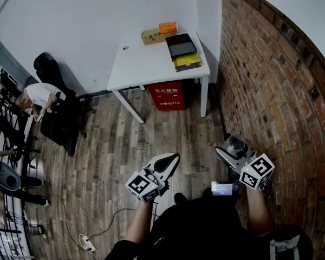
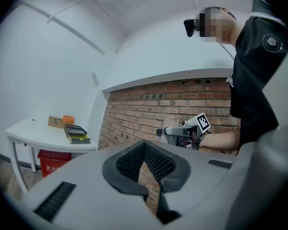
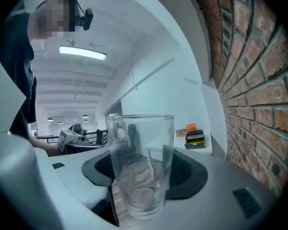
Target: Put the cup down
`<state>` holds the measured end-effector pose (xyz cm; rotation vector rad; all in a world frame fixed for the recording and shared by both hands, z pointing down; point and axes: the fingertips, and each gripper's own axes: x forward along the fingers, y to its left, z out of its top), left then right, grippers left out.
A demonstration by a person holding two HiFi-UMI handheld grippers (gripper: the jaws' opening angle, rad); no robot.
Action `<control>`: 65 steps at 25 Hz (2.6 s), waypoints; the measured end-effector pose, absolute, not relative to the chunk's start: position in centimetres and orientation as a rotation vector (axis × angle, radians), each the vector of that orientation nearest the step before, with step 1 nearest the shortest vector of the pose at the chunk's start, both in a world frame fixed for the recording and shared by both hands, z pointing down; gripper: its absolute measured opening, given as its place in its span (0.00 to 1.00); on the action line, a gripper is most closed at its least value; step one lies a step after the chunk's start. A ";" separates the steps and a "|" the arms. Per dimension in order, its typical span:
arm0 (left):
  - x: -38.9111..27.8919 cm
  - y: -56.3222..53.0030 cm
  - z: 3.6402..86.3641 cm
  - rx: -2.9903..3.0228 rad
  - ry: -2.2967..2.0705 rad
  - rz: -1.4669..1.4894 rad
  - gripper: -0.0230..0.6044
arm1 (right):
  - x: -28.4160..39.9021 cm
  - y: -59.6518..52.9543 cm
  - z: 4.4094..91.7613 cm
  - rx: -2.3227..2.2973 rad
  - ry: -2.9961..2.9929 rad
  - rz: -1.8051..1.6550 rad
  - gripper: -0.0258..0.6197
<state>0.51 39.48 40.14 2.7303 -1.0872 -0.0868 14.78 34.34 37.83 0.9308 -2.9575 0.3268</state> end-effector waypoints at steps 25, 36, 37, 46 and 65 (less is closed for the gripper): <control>0.7 38.2 40.7 2.716 -1.095 -0.092 0.05 | 14.6 33.3 37.9 0.897 -2.987 0.334 0.48; 1.8 37.8 41.2 2.696 -1.093 -0.072 0.05 | 15.7 33.0 38.2 0.894 -2.996 0.356 0.48; 2.0 37.7 41.2 2.691 -1.096 -0.074 0.05 | 15.9 32.9 38.2 0.893 -2.997 0.359 0.48; 3.9 35.4 41.7 2.651 -1.202 -0.139 0.05 | 18.1 30.7 38.8 0.857 -3.003 0.354 0.48; -0.9 15.8 43.0 2.712 -1.093 -0.097 0.05 | 14.6 13.9 39.9 0.971 -2.983 0.390 0.48</control>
